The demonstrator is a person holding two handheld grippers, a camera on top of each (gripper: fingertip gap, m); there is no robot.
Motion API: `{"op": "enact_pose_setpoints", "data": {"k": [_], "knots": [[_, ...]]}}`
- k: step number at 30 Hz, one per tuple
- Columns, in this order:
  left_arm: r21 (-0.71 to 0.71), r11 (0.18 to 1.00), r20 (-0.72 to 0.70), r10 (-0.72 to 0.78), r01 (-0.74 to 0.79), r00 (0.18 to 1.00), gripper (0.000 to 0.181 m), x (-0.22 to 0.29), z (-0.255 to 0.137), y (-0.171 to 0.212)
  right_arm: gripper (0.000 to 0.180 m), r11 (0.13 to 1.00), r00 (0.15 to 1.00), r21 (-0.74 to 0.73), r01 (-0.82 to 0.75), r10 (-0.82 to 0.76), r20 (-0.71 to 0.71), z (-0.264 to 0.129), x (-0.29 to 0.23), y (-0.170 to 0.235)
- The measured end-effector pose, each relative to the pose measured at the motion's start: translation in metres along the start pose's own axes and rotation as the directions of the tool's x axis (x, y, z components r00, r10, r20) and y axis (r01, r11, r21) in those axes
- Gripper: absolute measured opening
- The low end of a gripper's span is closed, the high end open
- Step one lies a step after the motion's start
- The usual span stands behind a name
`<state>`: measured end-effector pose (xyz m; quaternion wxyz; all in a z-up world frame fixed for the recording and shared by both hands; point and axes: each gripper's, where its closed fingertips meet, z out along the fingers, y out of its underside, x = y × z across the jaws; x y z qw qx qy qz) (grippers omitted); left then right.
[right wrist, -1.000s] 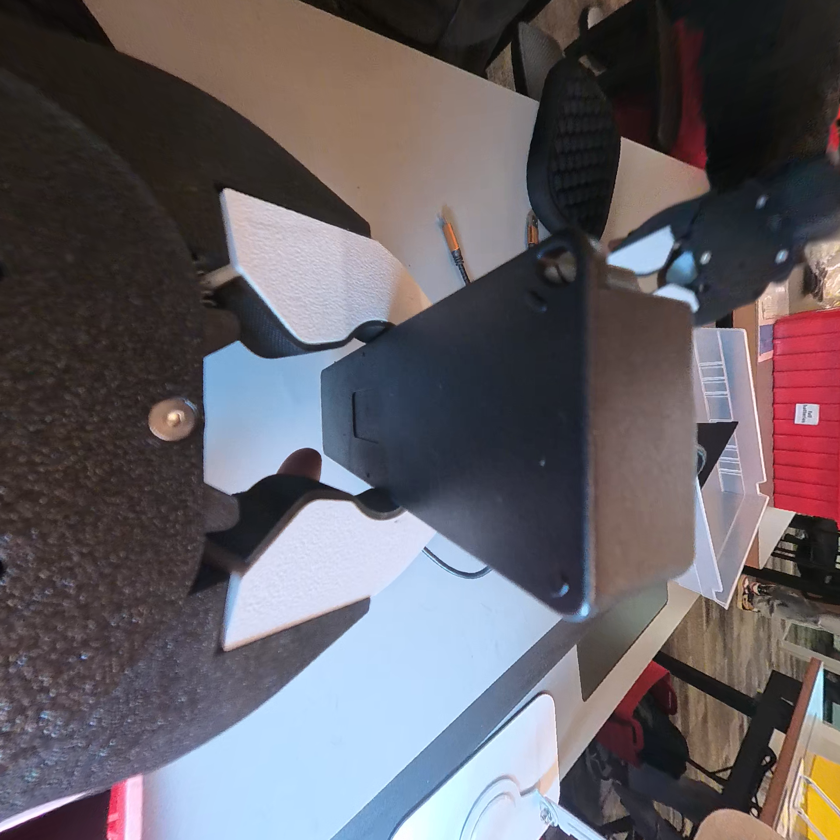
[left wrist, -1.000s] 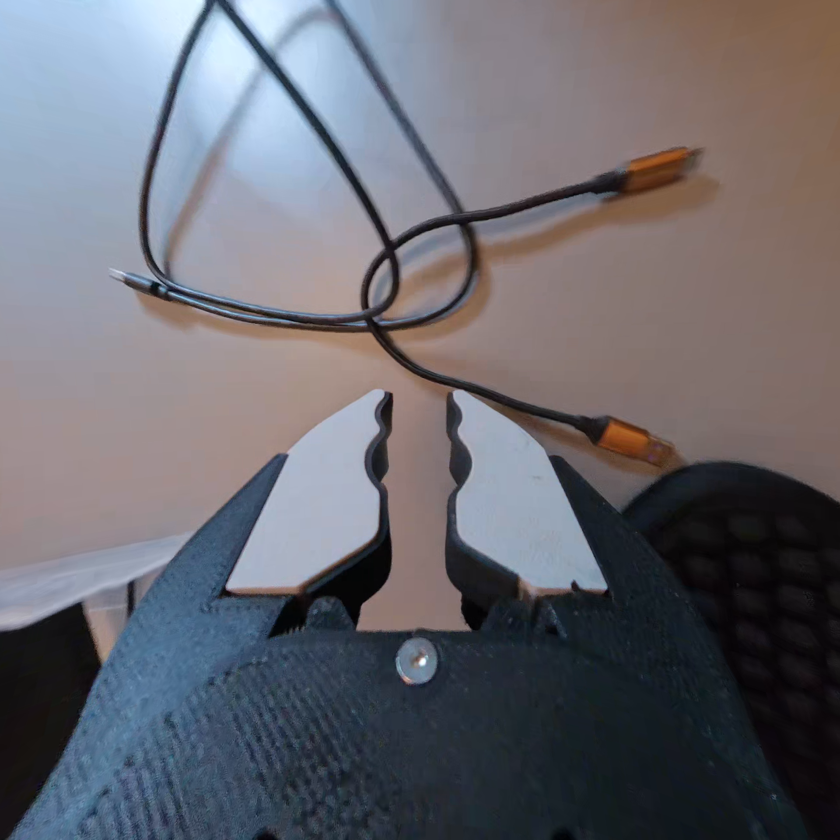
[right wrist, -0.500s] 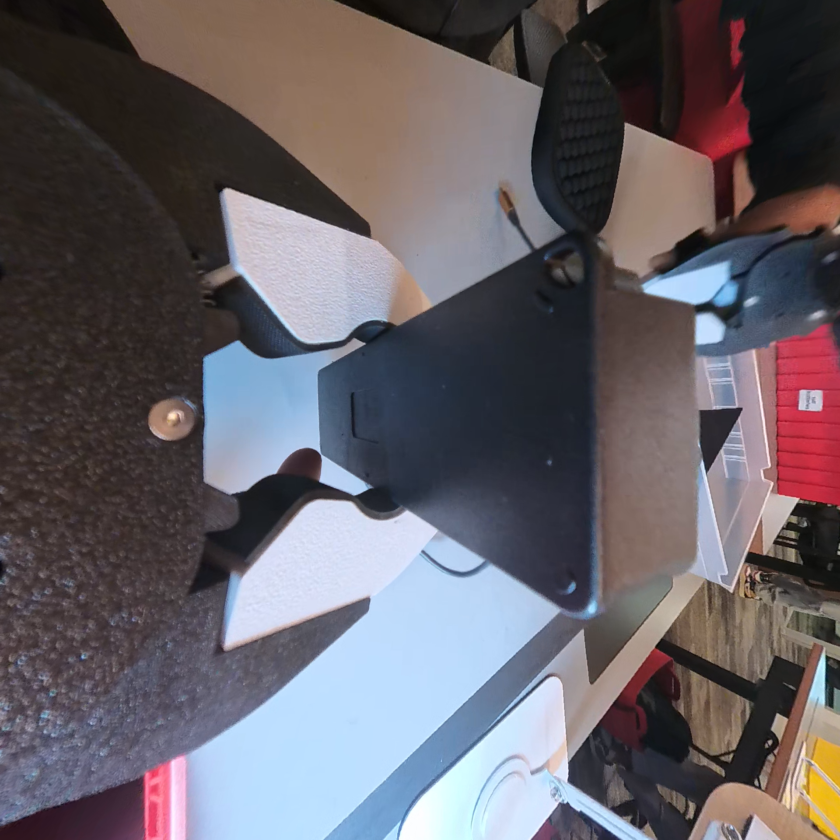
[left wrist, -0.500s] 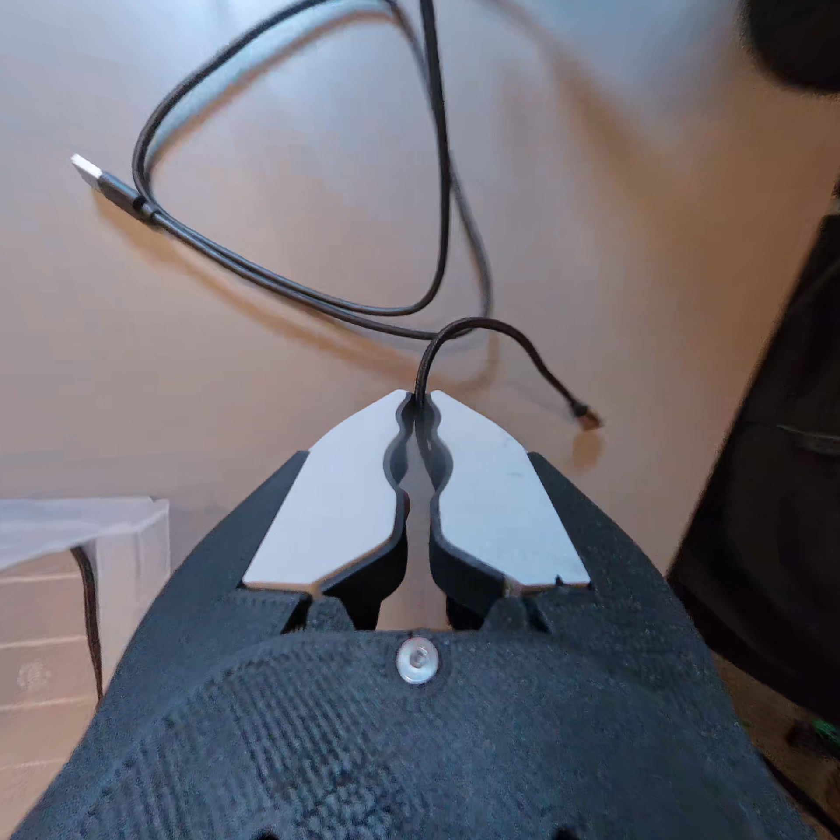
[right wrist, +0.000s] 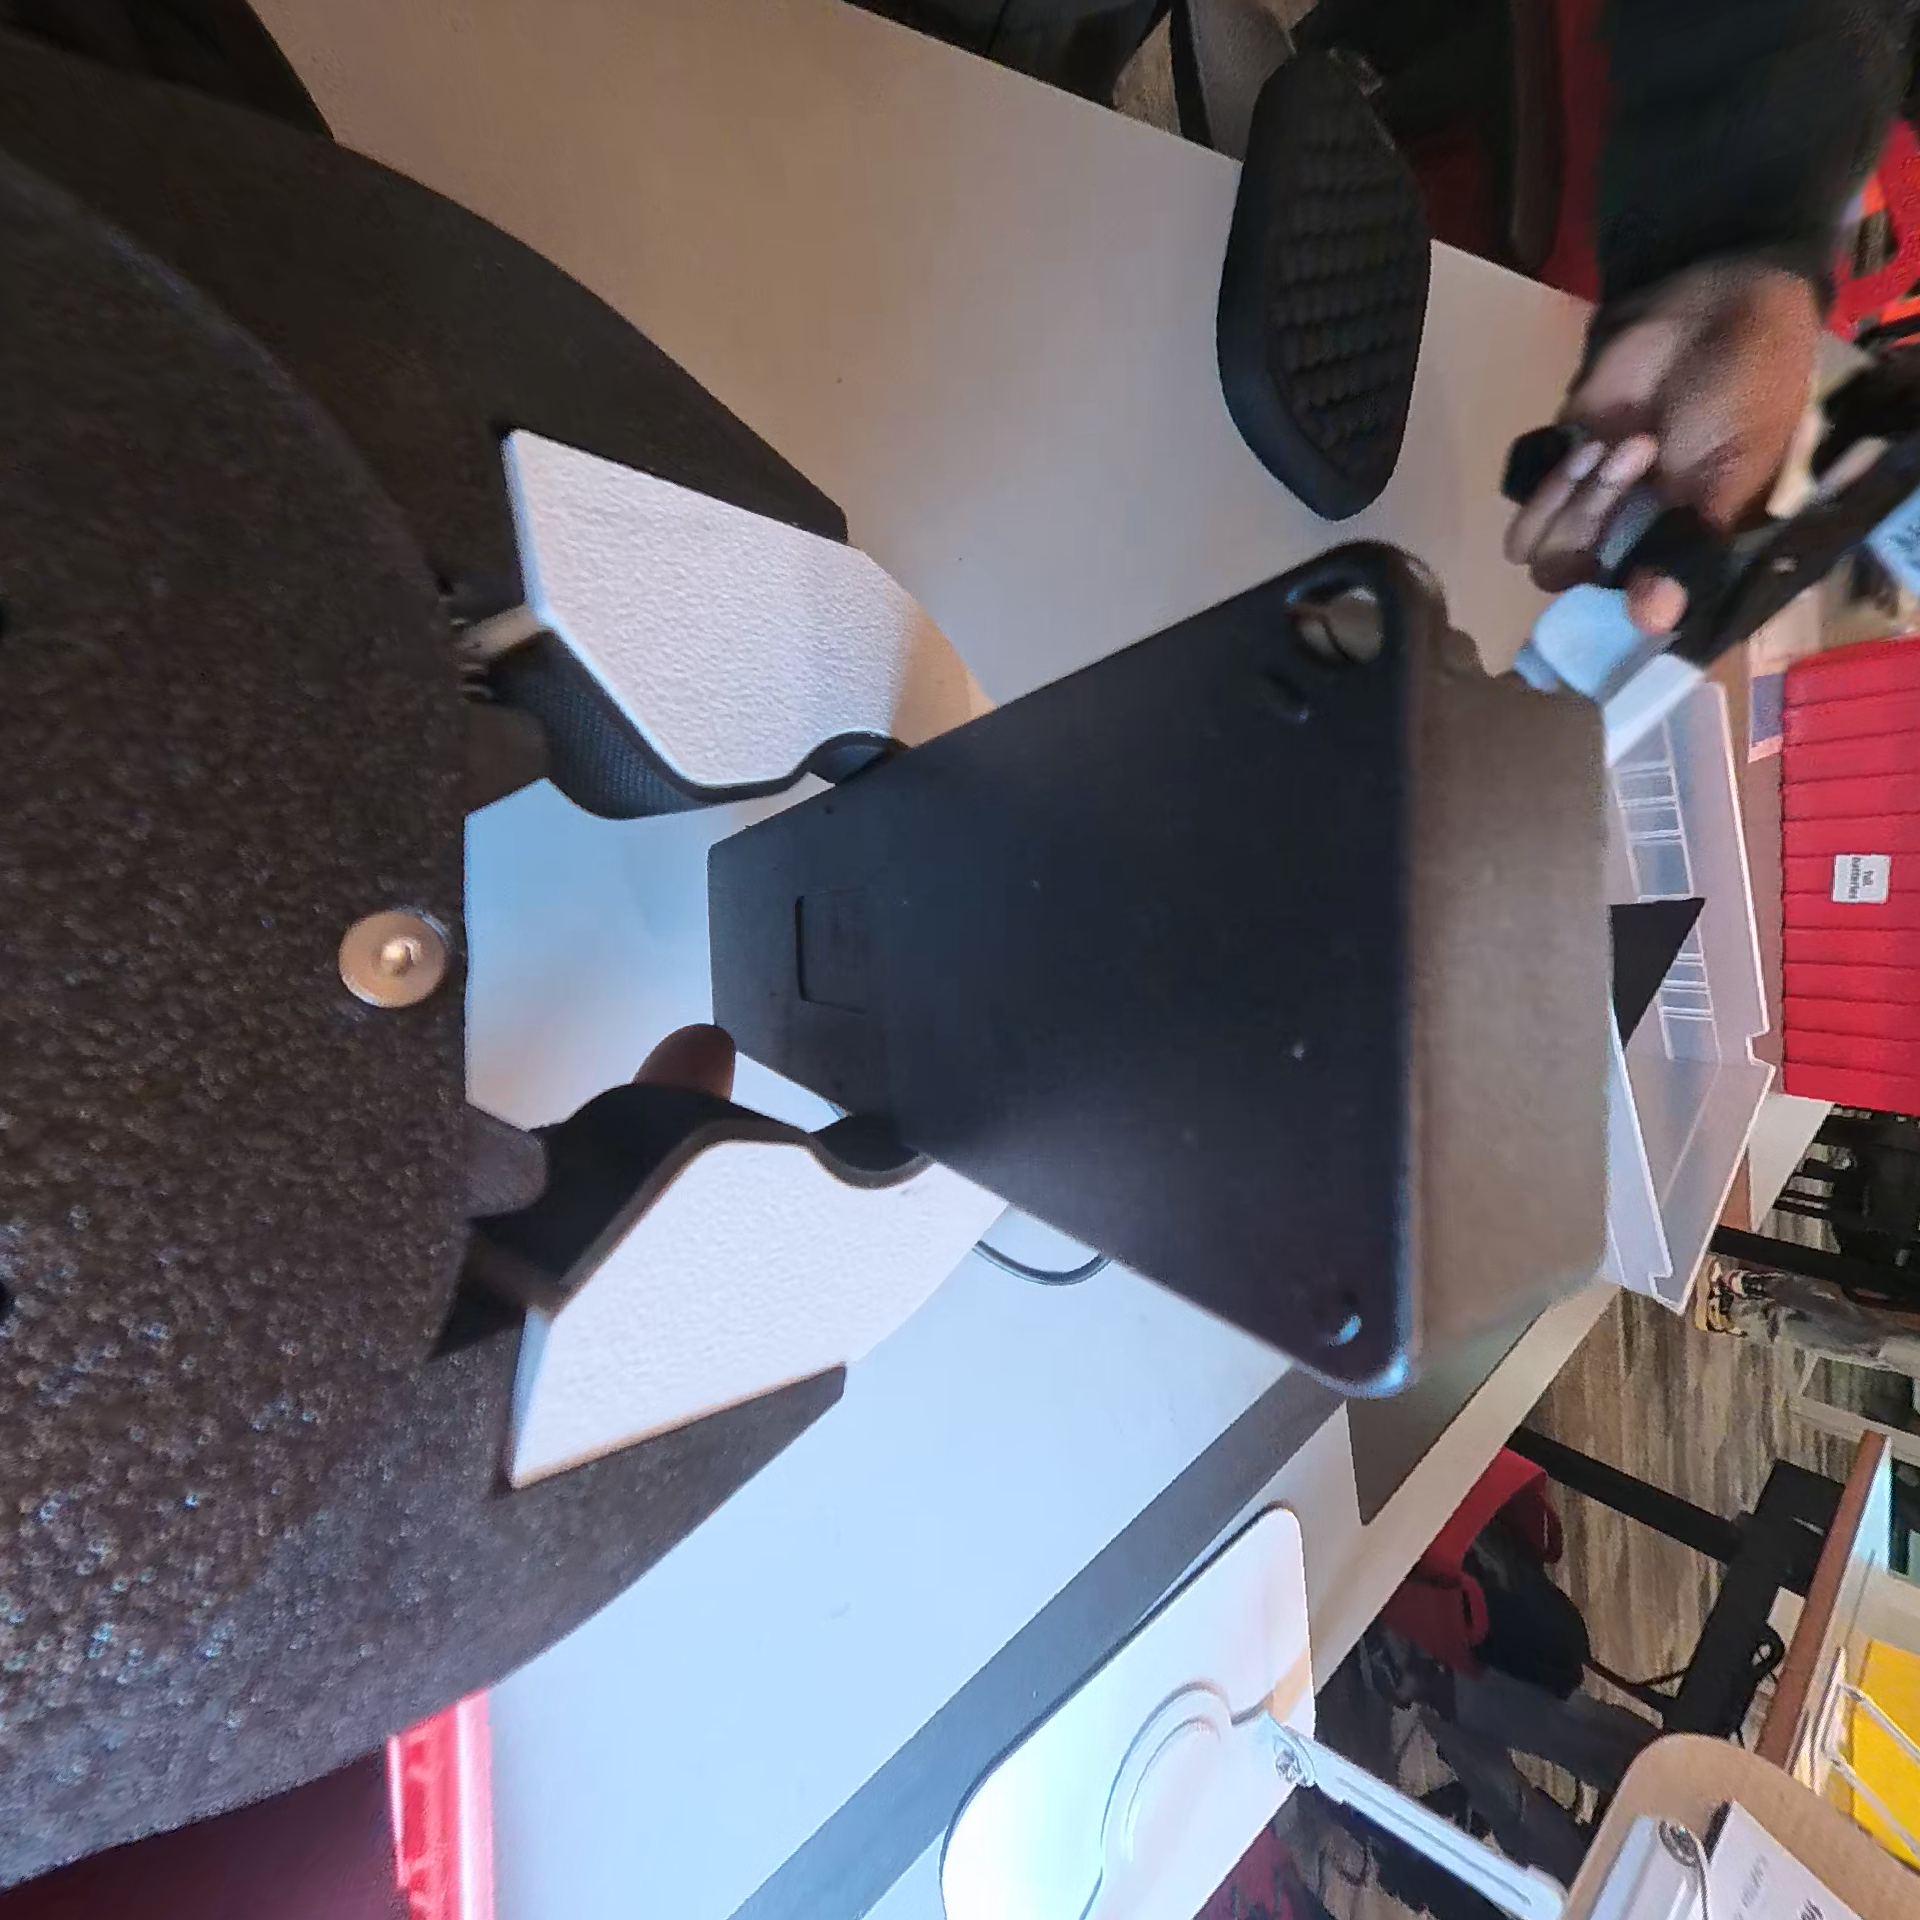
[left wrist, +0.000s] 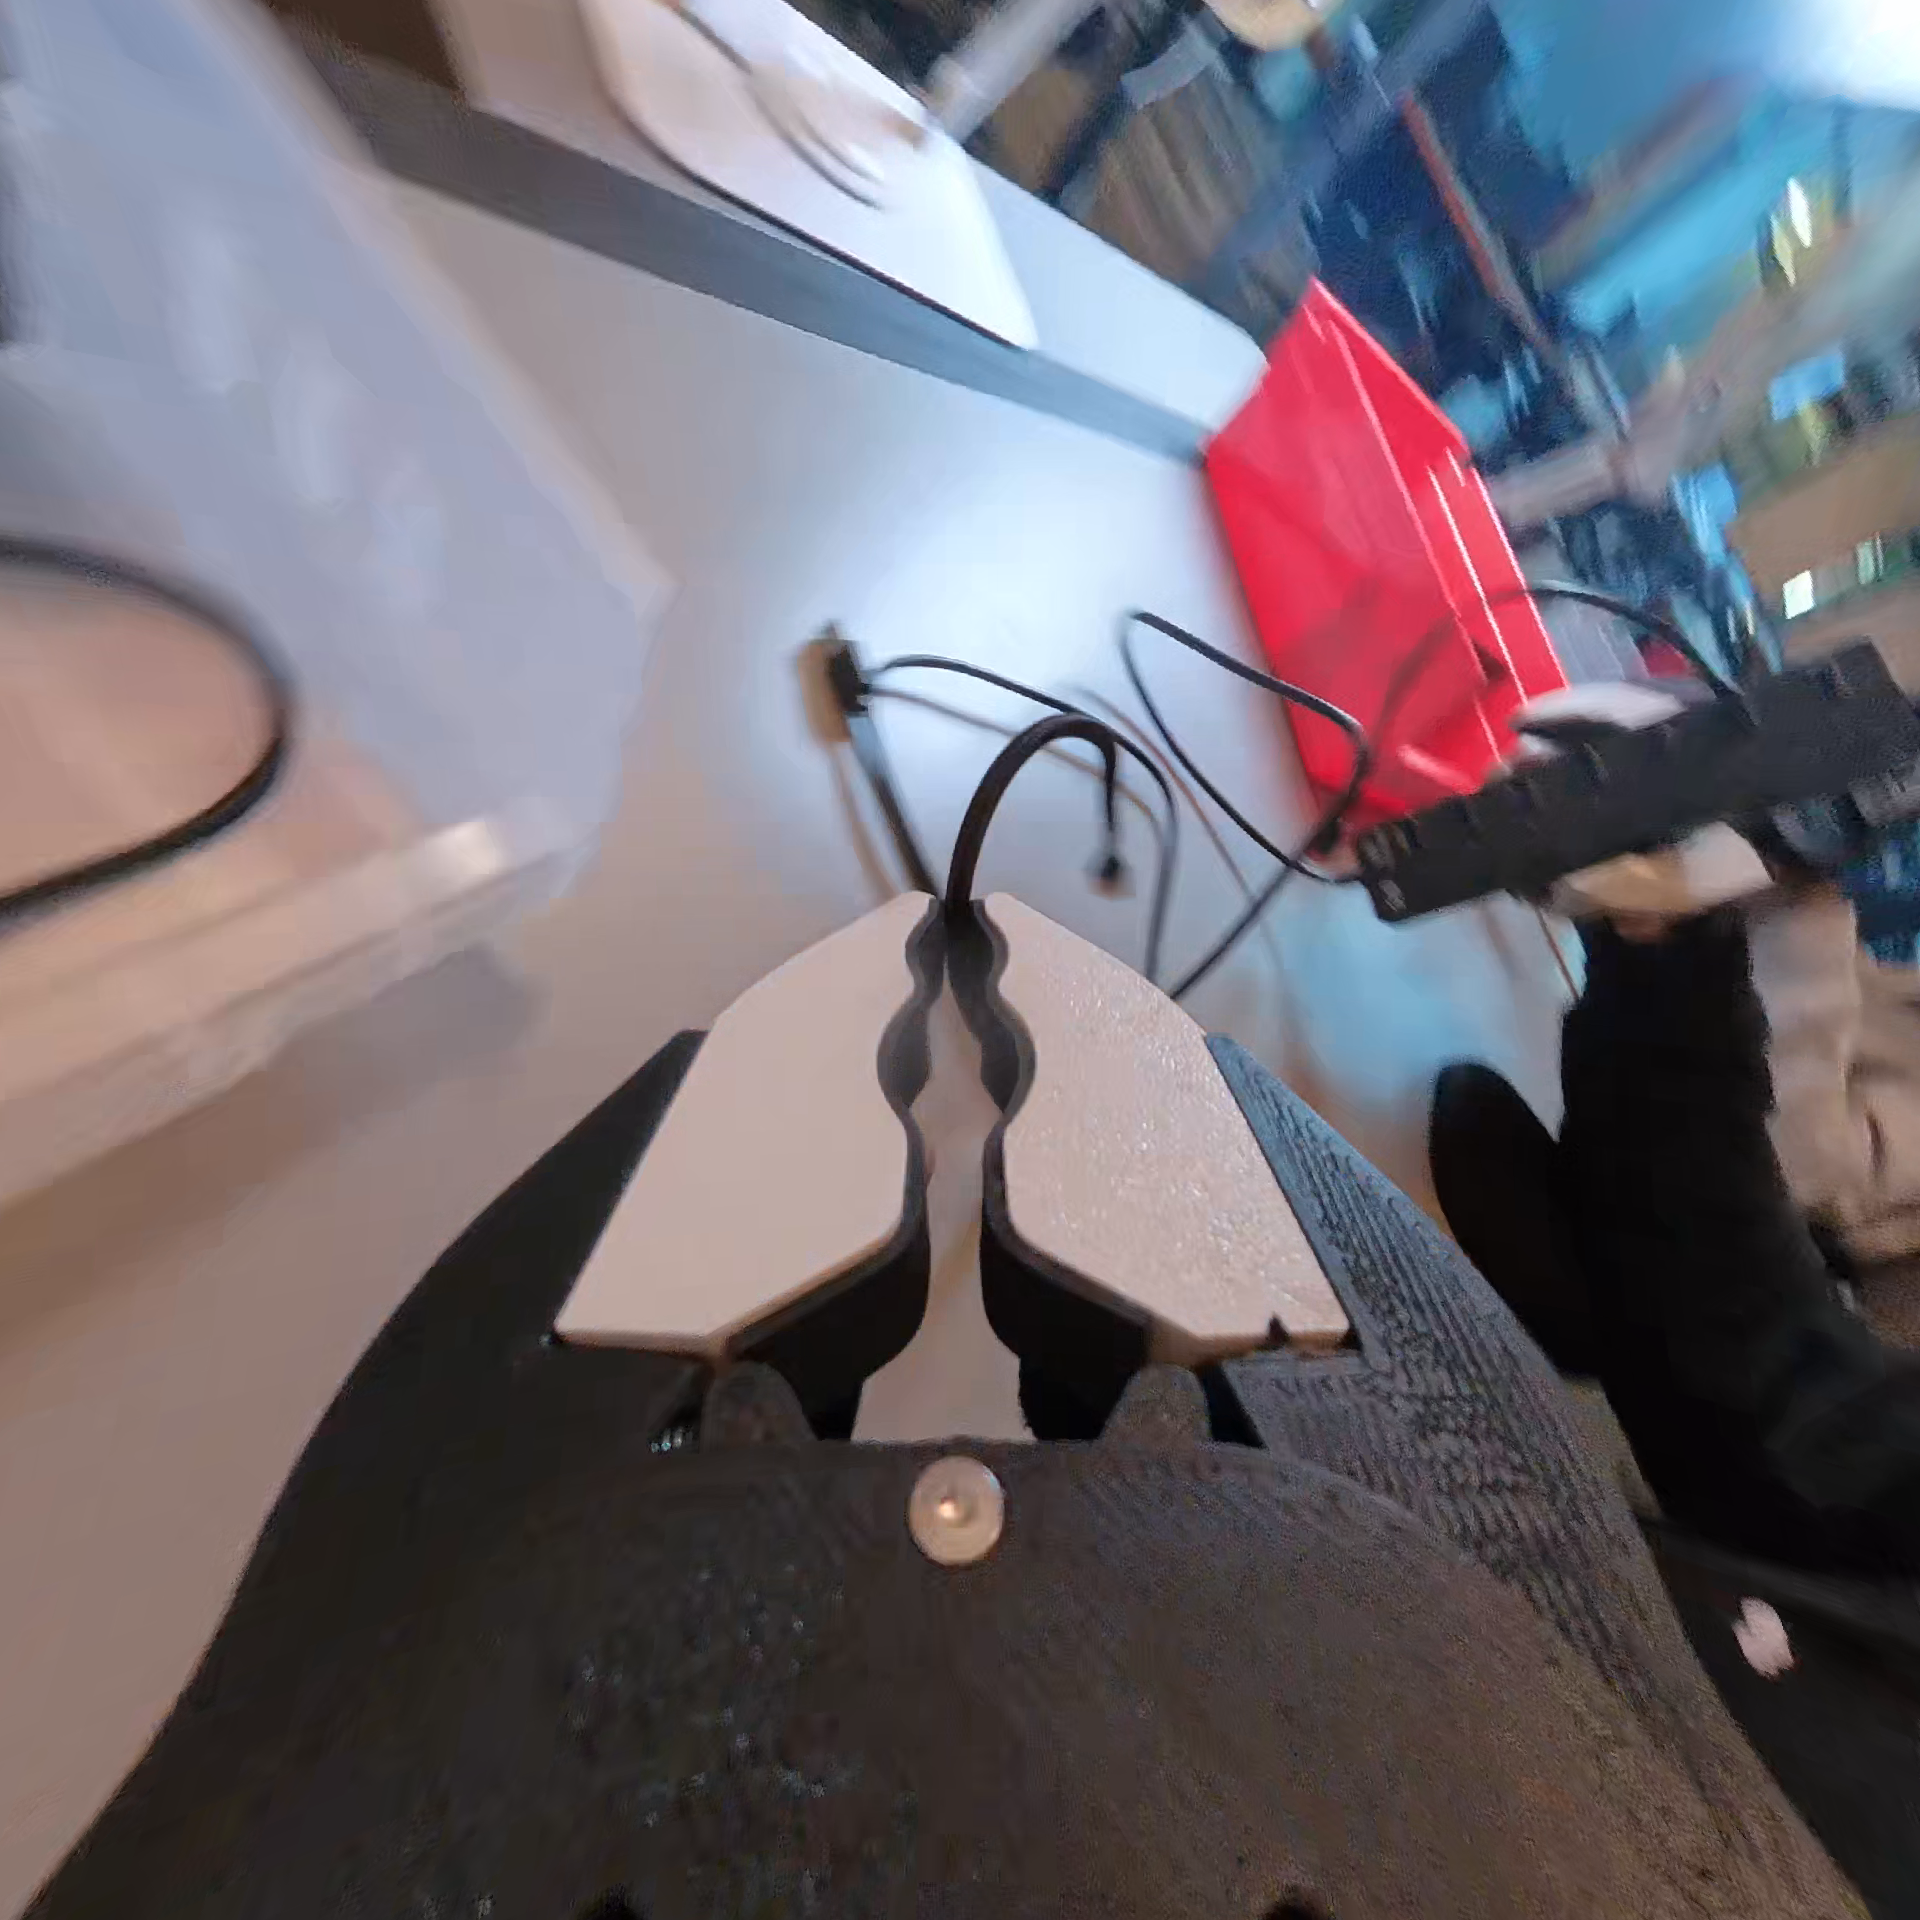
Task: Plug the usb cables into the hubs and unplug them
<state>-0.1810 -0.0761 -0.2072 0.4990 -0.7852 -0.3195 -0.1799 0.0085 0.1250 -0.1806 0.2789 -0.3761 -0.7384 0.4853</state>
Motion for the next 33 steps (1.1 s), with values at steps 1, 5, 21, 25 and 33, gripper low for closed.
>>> {"op": "enact_pose_setpoints", "data": {"k": [1,5,21,25,33], "knots": [[0.051,0.997,0.032,-0.051,0.049,0.998,0.004,-0.013,-0.005,0.008,0.064,1.0,1.0,0.003,-0.003,0.003,-0.002,-0.001,0.001,0.0],[0.044,0.988,0.028,-0.148,0.147,0.989,0.01,-0.021,-0.02,0.055,0.064,1.0,1.0,0.004,-0.013,0.013,0.001,-0.001,0.003,0.001],[-0.404,0.277,-0.439,0.777,-0.871,0.451,0.031,0.048,0.033,0.139,0.064,1.0,1.0,-0.011,-0.01,0.01,0.023,0.007,-0.002,0.004],[-0.441,0.166,-0.506,0.765,-0.882,0.397,0.029,0.04,0.048,0.142,0.064,1.0,0.999,0.002,-0.014,0.014,0.034,0.006,-0.003,0.004],[-0.377,0.239,-0.484,0.773,-0.895,0.41,0.007,0.046,0.053,0.133,0.064,1.0,0.998,0.01,-0.001,0.001,0.069,0.008,-0.009,0.003]]}}
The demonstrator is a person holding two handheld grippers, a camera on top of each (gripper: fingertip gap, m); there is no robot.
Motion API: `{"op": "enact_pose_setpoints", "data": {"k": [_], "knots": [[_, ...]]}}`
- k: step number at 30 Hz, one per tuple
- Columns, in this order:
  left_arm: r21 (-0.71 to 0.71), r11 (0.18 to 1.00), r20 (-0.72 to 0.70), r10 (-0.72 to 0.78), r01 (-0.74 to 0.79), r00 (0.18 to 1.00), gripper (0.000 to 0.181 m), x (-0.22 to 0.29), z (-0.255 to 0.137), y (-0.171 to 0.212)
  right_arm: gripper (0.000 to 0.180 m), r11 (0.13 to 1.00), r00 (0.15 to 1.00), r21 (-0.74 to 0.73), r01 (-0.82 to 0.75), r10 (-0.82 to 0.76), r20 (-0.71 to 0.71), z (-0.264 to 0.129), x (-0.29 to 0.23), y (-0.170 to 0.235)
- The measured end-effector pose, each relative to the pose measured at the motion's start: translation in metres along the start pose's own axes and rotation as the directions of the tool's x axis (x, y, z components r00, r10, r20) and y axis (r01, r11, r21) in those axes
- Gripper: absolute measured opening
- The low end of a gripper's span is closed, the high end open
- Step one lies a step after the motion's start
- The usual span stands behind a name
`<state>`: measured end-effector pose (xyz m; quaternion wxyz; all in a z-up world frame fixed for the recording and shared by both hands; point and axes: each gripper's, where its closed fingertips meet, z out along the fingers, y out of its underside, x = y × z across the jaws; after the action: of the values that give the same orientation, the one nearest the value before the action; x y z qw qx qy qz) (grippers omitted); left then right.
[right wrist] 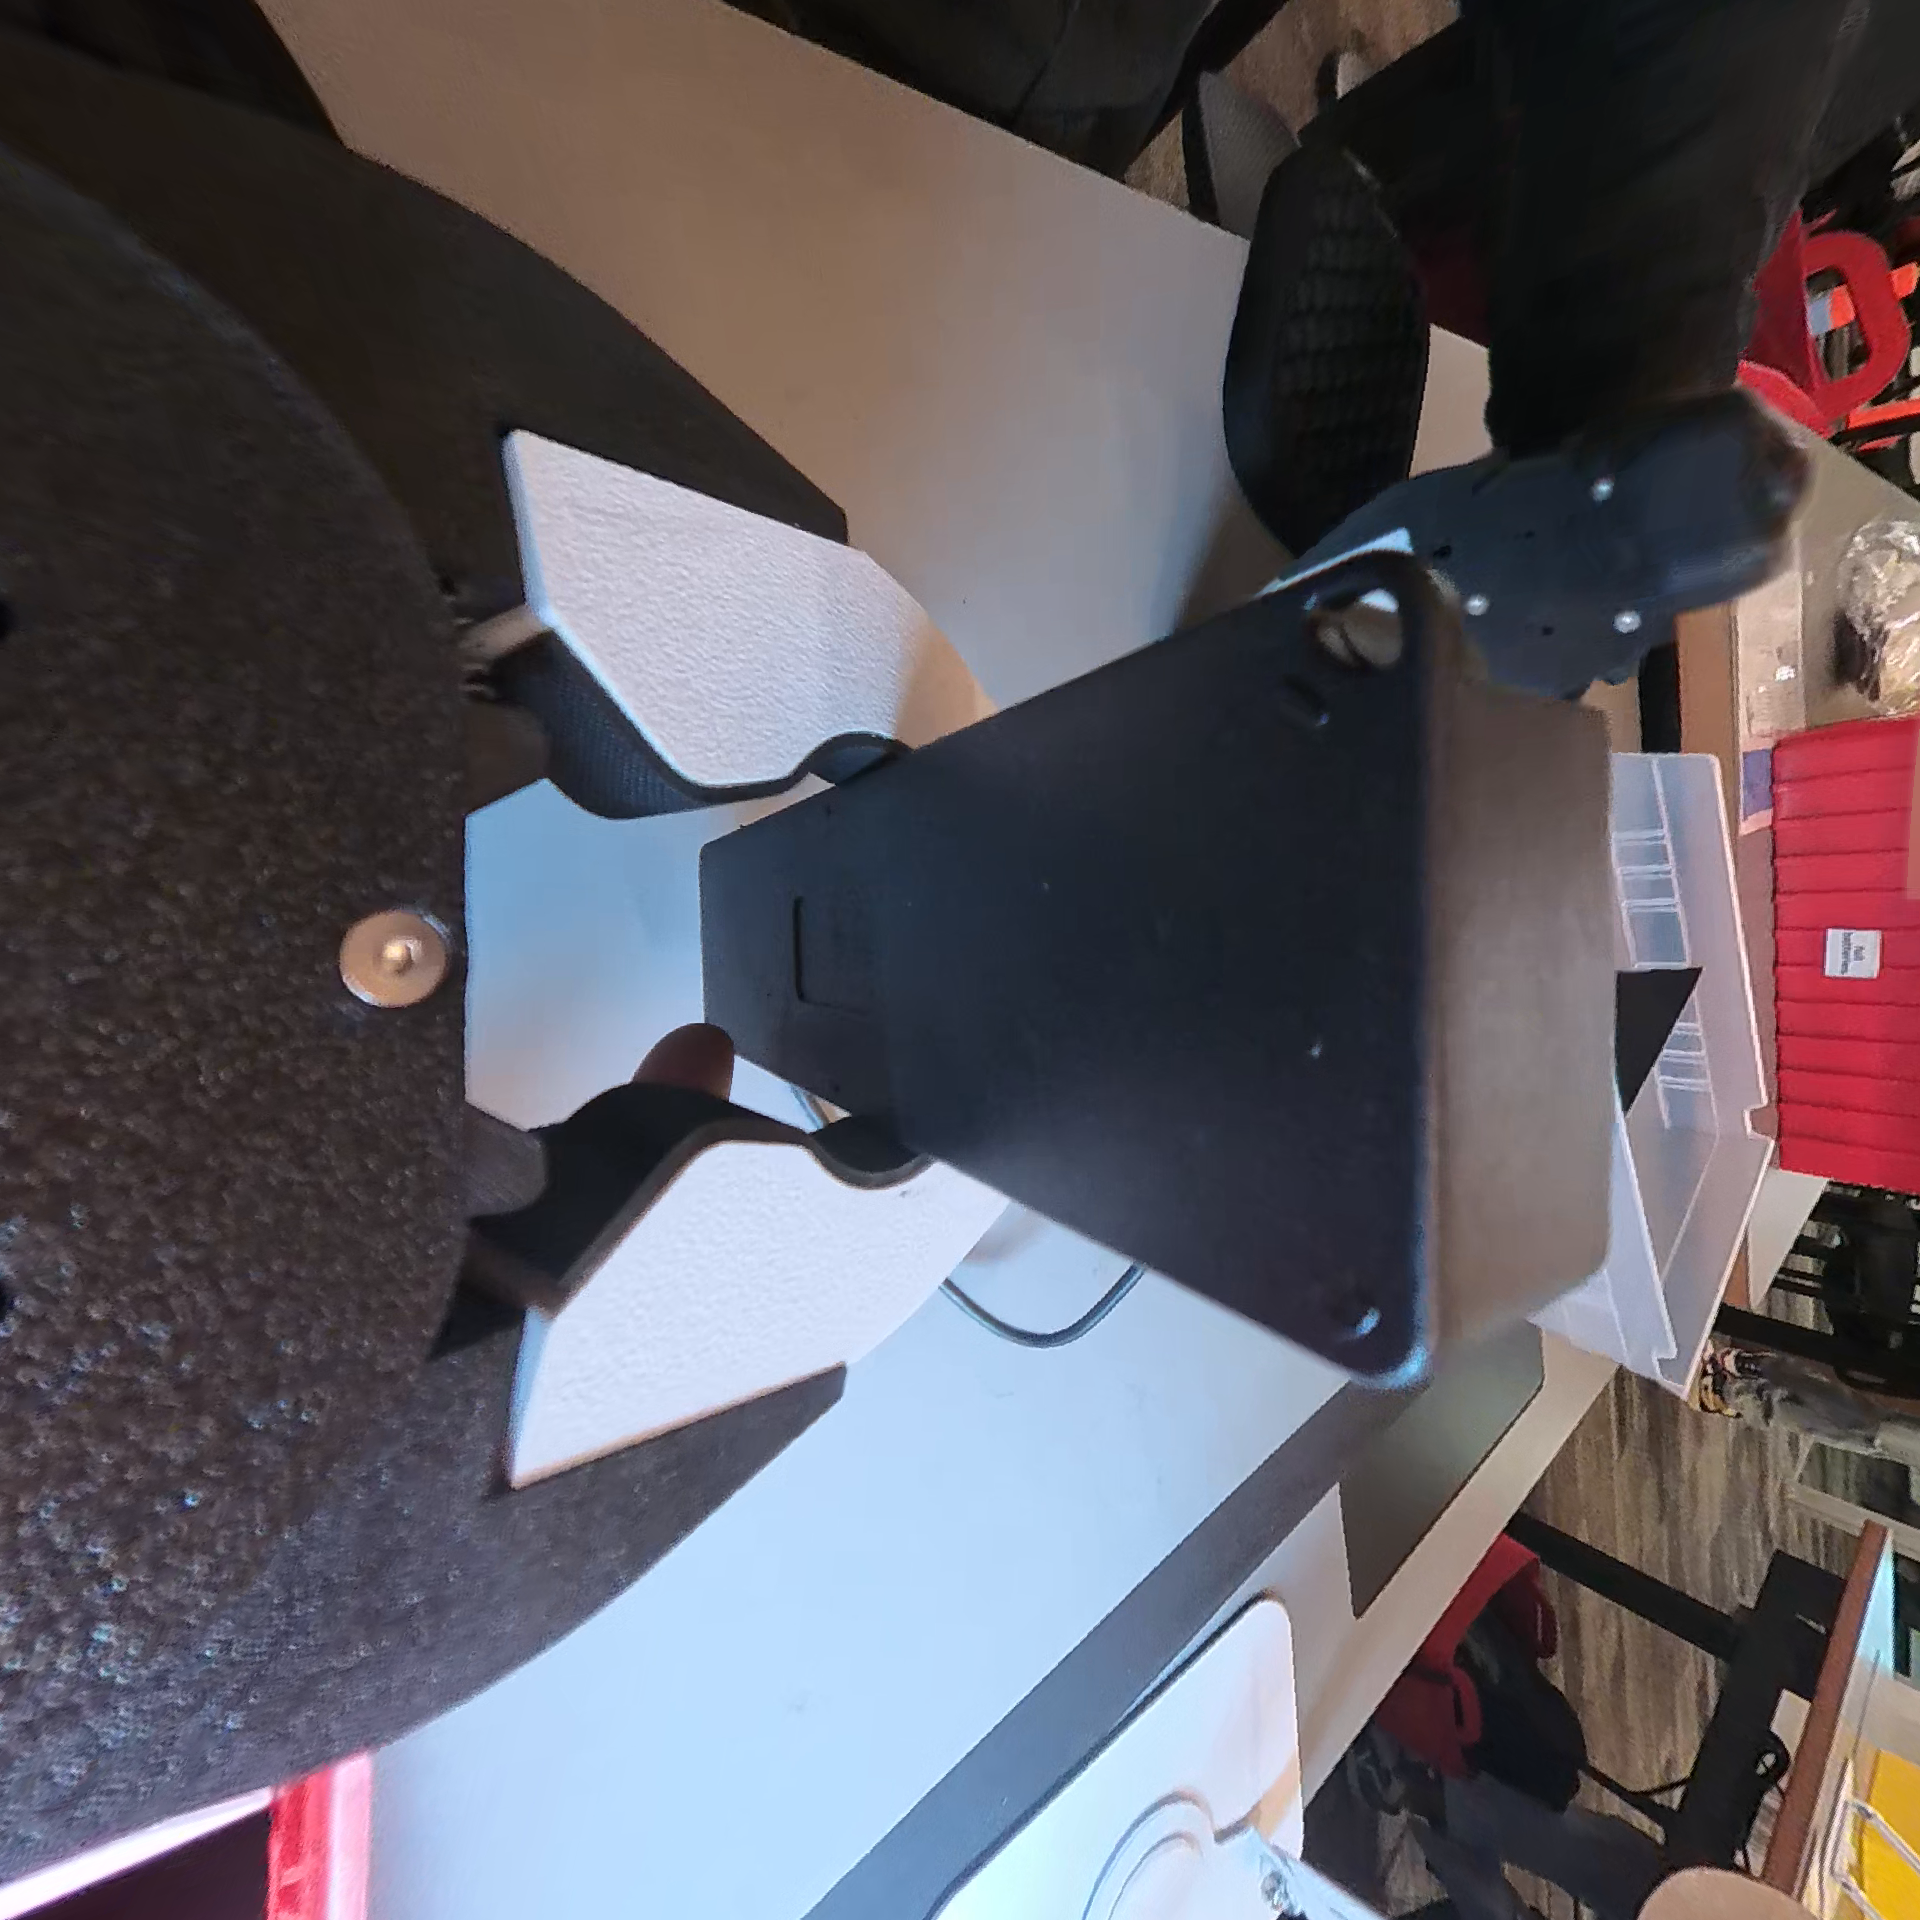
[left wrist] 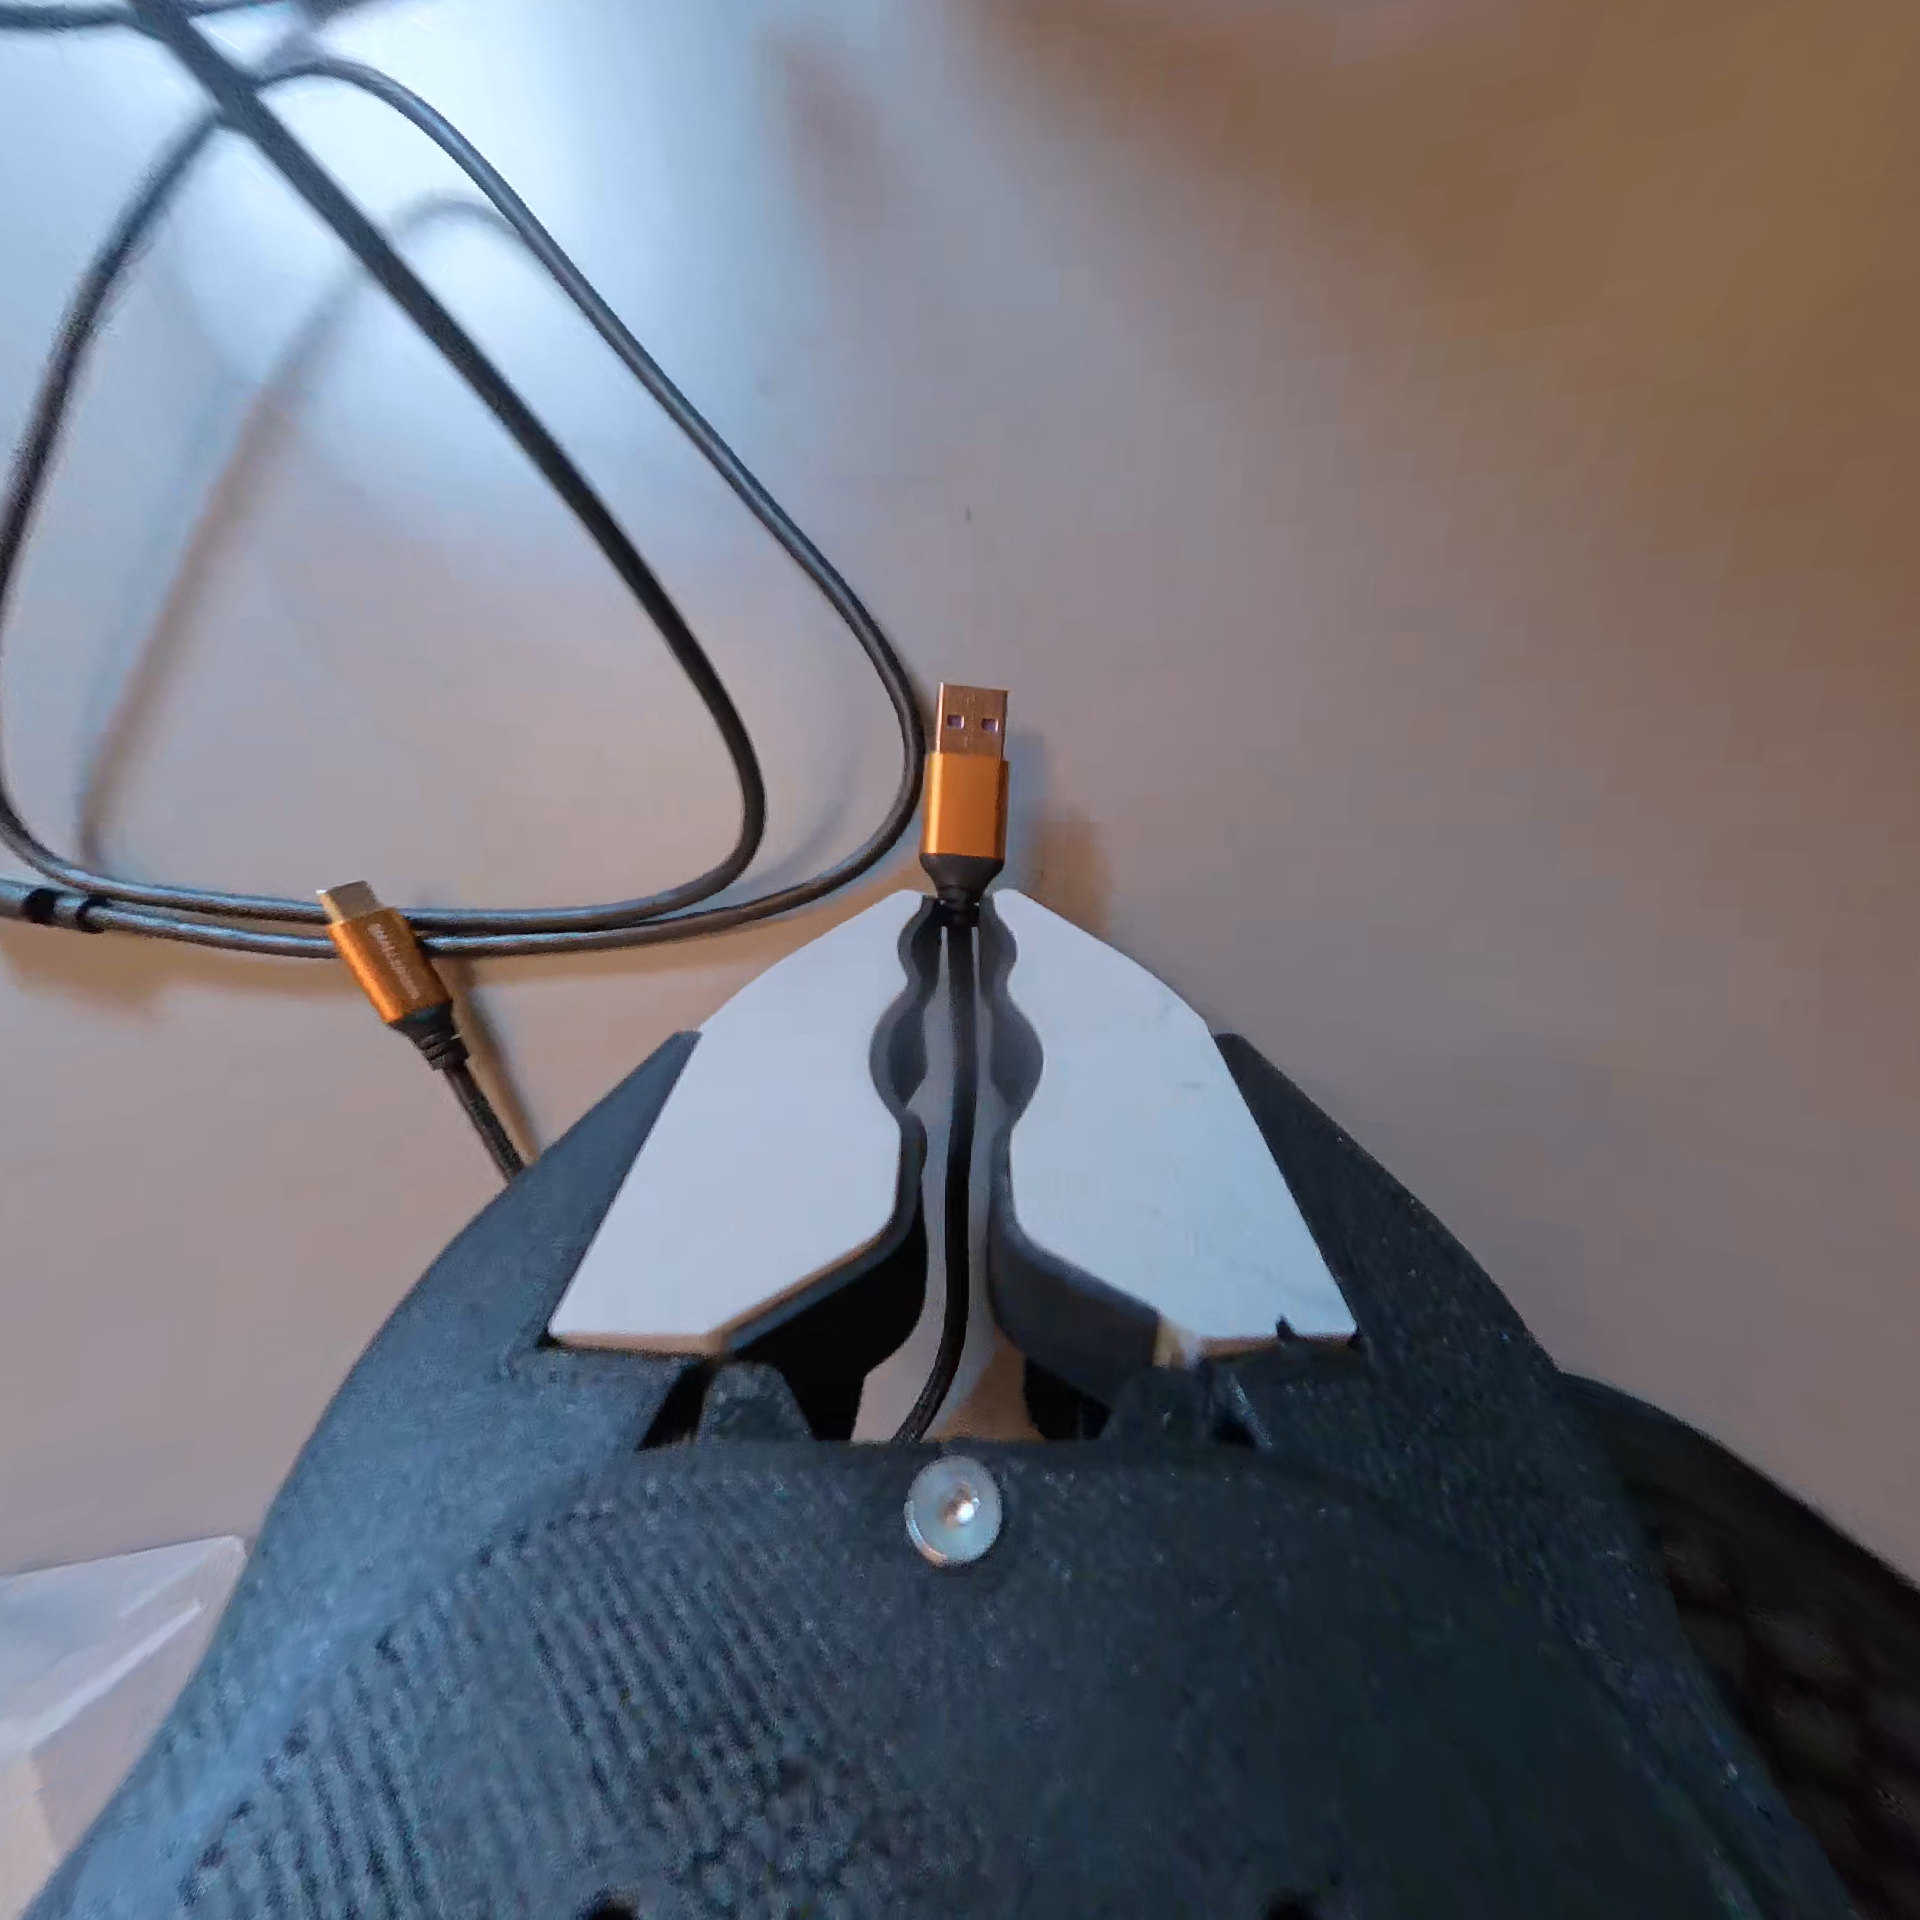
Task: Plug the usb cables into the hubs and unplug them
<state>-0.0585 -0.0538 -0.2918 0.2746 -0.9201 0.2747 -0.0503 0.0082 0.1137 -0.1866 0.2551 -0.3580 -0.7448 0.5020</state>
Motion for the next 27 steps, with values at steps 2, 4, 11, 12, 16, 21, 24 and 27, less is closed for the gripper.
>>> {"op": "enact_pose_setpoints", "data": {"k": [2,4,11,12,16,21,24,27], "knots": [[0.11,0.989,-0.044,-0.09,0.095,0.995,0.007,-0.003,-0.023,-0.016,0.064,1.0,1.0,0.008,0.005,-0.005,0.013,0.001,-0.003,-0.002],[0.223,0.961,-0.079,-0.151,0.165,0.985,0.007,-0.01,-0.055,-0.035,0.064,1.0,1.0,0.015,0.01,-0.01,0.022,0.003,-0.005,-0.004],[0.341,0.934,-0.142,-0.064,0.11,0.988,0.007,-0.016,-0.089,-0.132,0.064,0.999,0.996,0.017,0.032,-0.033,0.083,0.022,-0.018,-0.007],[0.325,0.942,-0.149,-0.039,0.086,0.988,0.007,-0.015,-0.085,-0.143,0.064,0.999,0.995,0.011,0.039,-0.04,0.089,0.025,-0.021,-0.006],[0.327,0.945,-0.191,0.042,0.024,0.981,0.007,-0.008,-0.08,-0.176,0.064,0.996,0.994,-0.043,0.08,-0.076,0.079,0.03,-0.028,-0.001],[0.264,0.964,-0.141,0.08,-0.041,0.987,0.007,-0.012,-0.074,-0.172,0.064,0.98,0.989,-0.145,0.135,-0.124,0.082,0.037,-0.034,0.004],[0.216,0.974,-0.101,0.097,-0.074,0.99,0.007,-0.015,-0.072,-0.162,0.064,0.96,0.983,-0.223,0.172,-0.151,0.105,0.043,-0.036,0.005],[0.214,0.975,-0.087,0.083,-0.062,0.993,0.007,-0.021,-0.077,-0.156,0.064,0.934,0.975,-0.296,0.203,-0.166,0.145,0.052,-0.037,0.006]]}}
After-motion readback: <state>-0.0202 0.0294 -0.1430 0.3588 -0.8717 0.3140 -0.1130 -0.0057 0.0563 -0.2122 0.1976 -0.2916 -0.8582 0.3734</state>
